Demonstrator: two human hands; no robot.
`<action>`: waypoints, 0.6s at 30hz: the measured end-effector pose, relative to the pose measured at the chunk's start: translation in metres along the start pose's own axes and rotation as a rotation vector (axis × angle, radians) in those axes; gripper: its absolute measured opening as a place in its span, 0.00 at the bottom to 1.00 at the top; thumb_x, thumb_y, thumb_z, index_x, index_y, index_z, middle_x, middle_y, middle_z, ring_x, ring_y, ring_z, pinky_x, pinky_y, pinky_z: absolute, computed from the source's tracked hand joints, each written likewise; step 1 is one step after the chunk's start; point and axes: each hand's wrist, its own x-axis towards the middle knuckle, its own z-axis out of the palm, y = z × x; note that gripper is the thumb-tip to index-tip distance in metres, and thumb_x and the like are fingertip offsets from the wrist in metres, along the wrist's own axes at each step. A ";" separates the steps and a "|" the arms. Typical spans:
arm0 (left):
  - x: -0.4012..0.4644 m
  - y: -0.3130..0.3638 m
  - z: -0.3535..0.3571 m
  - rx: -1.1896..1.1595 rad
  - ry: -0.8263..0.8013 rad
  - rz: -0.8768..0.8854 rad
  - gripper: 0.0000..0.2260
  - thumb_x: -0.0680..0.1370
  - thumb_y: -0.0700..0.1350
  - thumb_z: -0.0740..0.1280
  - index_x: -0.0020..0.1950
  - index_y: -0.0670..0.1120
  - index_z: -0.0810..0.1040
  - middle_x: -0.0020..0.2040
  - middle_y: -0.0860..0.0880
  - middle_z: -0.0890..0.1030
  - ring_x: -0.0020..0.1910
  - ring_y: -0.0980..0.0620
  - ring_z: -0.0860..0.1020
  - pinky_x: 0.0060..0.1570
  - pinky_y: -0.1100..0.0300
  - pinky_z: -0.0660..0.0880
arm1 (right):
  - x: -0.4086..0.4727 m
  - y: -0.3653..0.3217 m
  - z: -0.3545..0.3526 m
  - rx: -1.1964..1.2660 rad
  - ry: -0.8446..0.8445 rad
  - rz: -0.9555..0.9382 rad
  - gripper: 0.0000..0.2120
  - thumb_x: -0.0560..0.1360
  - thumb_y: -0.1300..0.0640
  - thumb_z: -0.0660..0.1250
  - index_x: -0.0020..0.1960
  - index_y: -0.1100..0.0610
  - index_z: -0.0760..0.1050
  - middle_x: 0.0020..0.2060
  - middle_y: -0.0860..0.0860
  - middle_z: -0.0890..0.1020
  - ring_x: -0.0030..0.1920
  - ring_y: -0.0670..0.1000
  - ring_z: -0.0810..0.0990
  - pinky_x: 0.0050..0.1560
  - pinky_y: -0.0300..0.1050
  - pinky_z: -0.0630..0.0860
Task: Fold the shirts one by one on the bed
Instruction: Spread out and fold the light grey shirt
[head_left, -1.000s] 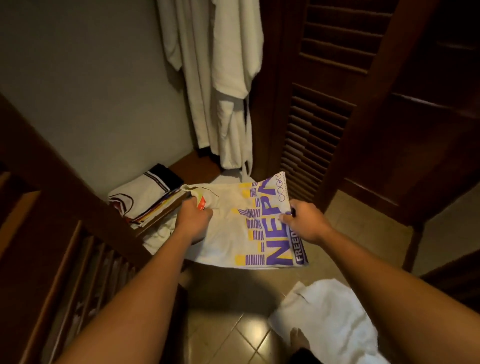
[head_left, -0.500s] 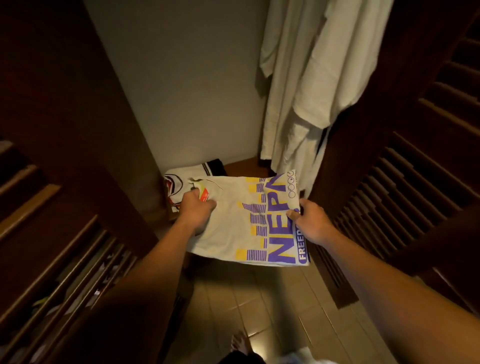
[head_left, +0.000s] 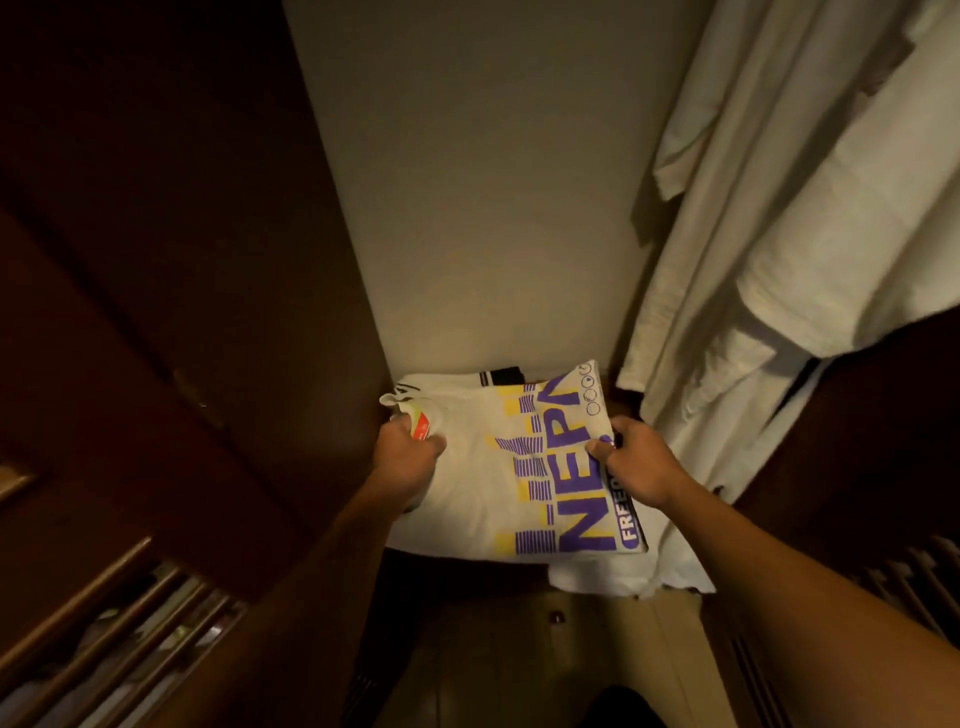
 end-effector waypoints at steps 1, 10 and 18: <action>0.018 -0.011 0.008 -0.004 0.009 0.014 0.08 0.72 0.36 0.74 0.48 0.42 0.78 0.40 0.46 0.80 0.42 0.43 0.80 0.47 0.52 0.77 | 0.022 0.010 0.008 -0.001 -0.004 -0.018 0.09 0.80 0.51 0.68 0.57 0.52 0.74 0.53 0.51 0.85 0.49 0.52 0.85 0.54 0.57 0.82; 0.113 -0.129 0.077 -0.167 0.047 -0.038 0.08 0.76 0.30 0.68 0.52 0.41 0.78 0.51 0.36 0.82 0.48 0.41 0.81 0.49 0.51 0.76 | 0.157 0.128 0.089 0.147 -0.007 -0.085 0.11 0.79 0.52 0.70 0.58 0.56 0.76 0.49 0.51 0.85 0.44 0.51 0.86 0.46 0.50 0.84; 0.198 -0.244 0.126 -0.040 0.100 0.058 0.07 0.75 0.46 0.72 0.45 0.51 0.75 0.49 0.48 0.80 0.53 0.44 0.78 0.60 0.47 0.75 | 0.251 0.225 0.147 0.273 0.070 -0.091 0.10 0.80 0.53 0.68 0.58 0.57 0.75 0.47 0.53 0.85 0.43 0.53 0.87 0.43 0.49 0.83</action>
